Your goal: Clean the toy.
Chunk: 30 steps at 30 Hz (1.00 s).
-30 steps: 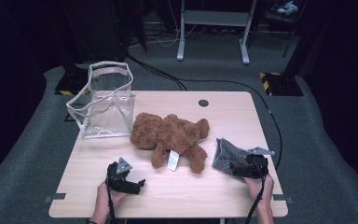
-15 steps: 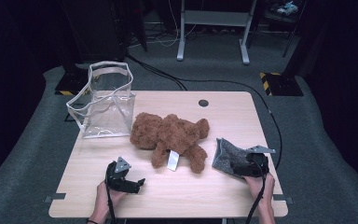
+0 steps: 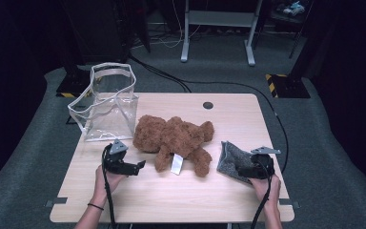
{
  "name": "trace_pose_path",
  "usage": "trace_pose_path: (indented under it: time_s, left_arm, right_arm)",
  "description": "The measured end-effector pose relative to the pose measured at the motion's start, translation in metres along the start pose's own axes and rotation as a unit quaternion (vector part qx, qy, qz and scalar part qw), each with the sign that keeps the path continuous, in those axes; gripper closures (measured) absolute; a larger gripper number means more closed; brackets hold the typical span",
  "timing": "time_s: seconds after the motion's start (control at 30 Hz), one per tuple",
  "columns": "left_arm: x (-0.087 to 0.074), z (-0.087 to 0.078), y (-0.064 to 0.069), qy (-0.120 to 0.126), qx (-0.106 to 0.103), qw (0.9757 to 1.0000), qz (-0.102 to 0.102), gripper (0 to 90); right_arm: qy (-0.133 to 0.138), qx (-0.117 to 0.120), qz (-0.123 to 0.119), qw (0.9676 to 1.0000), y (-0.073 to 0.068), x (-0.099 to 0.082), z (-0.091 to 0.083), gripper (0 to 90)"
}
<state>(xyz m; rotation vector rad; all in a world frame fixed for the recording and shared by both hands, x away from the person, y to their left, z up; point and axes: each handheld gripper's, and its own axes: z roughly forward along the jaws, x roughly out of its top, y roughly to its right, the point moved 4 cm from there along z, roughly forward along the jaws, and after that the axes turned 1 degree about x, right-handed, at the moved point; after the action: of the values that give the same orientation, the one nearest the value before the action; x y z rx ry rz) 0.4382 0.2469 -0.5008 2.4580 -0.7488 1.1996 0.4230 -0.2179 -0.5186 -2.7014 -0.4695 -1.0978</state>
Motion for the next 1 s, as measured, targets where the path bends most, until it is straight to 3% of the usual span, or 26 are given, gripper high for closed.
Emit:
trace_pose_path:
  time_s: [0.17,0.23,0.3,0.5,0.63,0.7,0.87,1.0]
  left_arm:
    - [0.01,0.011,-0.014,-0.004,0.002,1.0,0.002,7.0]
    - [0.011,0.016,-0.018,-0.016,-0.01,0.9998,0.0,11.8]
    - [0.011,0.021,-0.023,-0.014,-0.008,0.9999,-0.004,16.0]
    - [0.014,0.031,-0.026,-0.013,-0.018,0.9998,0.0,28.2]
    - [0.013,0.035,-0.027,-0.012,-0.019,0.9997,0.006,46.6]
    - [0.013,0.034,-0.028,-0.002,-0.017,0.9999,-0.001,54.7]
    - [0.013,0.032,-0.028,0.015,-0.019,0.9997,-0.003,85.2]
    - [0.01,0.033,-0.025,0.02,-0.016,0.9997,0.0,89.8]
  right_arm:
    - [0.002,-0.003,0.005,1.0,-0.001,0.001,0.003,8.0]
    - [-0.003,-0.002,0.005,1.0,-0.002,0.001,0.003,8.0]
    - [-0.004,-0.001,0.001,1.0,-0.002,0.001,0.004,8.1]
    - [-0.005,-0.002,0.001,1.0,-0.001,0.001,0.004,8.5]
    - [-0.008,-0.003,-0.002,1.0,0.0,-0.001,0.006,9.3]
    - [-0.011,-0.001,0.002,0.9999,-0.001,-0.002,0.006,10.3]
    - [-0.013,-0.005,0.004,0.9999,-0.002,-0.004,0.007,13.0]
    - [-0.01,-0.006,-0.005,0.9999,-0.003,-0.001,0.008,14.9]
